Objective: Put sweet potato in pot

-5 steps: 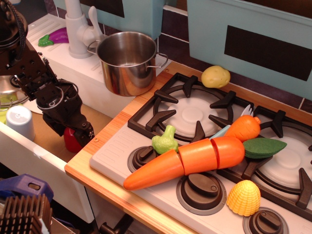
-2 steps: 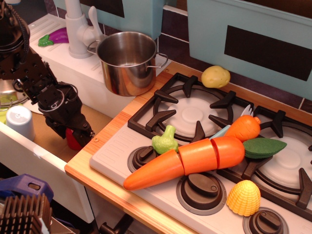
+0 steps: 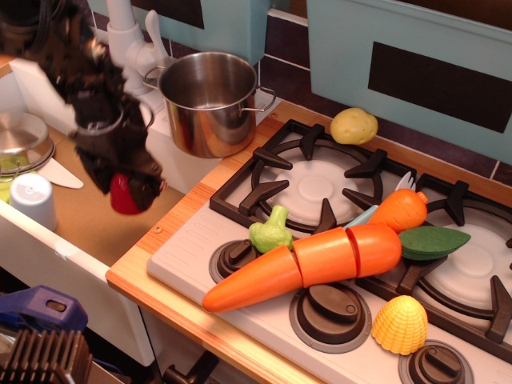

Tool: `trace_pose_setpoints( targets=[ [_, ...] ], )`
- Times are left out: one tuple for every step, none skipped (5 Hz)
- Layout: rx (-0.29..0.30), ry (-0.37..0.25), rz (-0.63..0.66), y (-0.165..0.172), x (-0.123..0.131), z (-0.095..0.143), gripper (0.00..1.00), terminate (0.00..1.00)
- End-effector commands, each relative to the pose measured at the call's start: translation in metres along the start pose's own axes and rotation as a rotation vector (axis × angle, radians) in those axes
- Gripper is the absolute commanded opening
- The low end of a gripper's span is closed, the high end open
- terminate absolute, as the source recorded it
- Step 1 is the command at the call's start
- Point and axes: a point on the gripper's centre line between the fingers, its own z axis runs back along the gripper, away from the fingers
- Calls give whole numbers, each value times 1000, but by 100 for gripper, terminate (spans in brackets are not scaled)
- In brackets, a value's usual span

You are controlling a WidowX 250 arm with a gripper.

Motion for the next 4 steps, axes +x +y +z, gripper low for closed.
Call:
trace_pose_setpoints(
  targets=[
    [107, -50, -4, 1, 21, 57, 0, 0],
    [174, -54, -25, -3, 35, 88, 0, 0],
    [229, -109, -98, -6, 49, 107, 0, 0],
    [275, -174, -194, -12, 73, 113, 0, 0]
  ],
)
